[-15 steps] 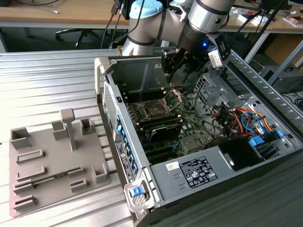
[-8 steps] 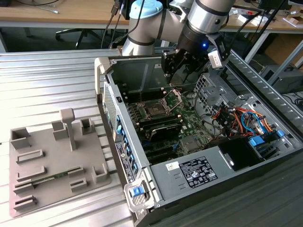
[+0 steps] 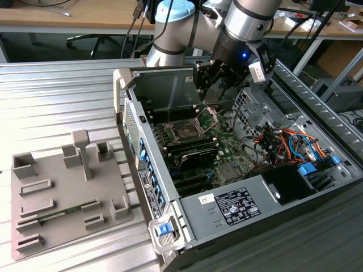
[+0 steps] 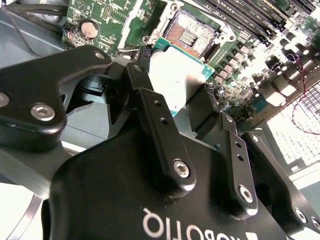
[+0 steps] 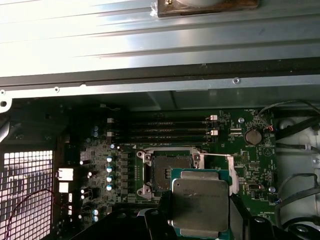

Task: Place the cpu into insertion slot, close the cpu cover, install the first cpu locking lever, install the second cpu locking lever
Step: 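Place the cpu into insertion slot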

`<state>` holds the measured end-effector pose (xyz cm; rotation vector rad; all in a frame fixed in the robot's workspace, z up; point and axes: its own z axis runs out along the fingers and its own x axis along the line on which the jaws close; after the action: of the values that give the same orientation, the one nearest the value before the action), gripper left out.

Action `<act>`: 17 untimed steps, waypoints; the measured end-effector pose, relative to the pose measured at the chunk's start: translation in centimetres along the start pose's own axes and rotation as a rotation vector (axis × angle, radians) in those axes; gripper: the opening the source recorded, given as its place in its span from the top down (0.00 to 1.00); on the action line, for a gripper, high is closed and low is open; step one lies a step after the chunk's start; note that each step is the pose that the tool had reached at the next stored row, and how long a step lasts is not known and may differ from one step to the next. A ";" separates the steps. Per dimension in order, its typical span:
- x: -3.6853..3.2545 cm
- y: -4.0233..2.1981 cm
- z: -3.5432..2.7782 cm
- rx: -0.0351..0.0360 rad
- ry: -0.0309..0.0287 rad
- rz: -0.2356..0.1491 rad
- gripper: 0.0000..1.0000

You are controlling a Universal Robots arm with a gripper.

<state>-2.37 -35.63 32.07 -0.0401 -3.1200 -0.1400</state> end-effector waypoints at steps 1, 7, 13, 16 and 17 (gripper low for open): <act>0.00 0.00 0.02 0.0000 0.0000 0.000 0.46; 0.00 -0.01 0.13 0.0000 0.0000 0.000 0.46; -0.01 -0.02 0.24 -0.0001 0.0000 0.000 0.46; -0.01 -0.03 0.30 0.0000 0.0000 0.000 0.46; -0.01 -0.03 0.31 0.0000 0.0000 0.000 0.46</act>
<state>-2.37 -35.63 31.76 -0.0399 -3.1200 -0.1400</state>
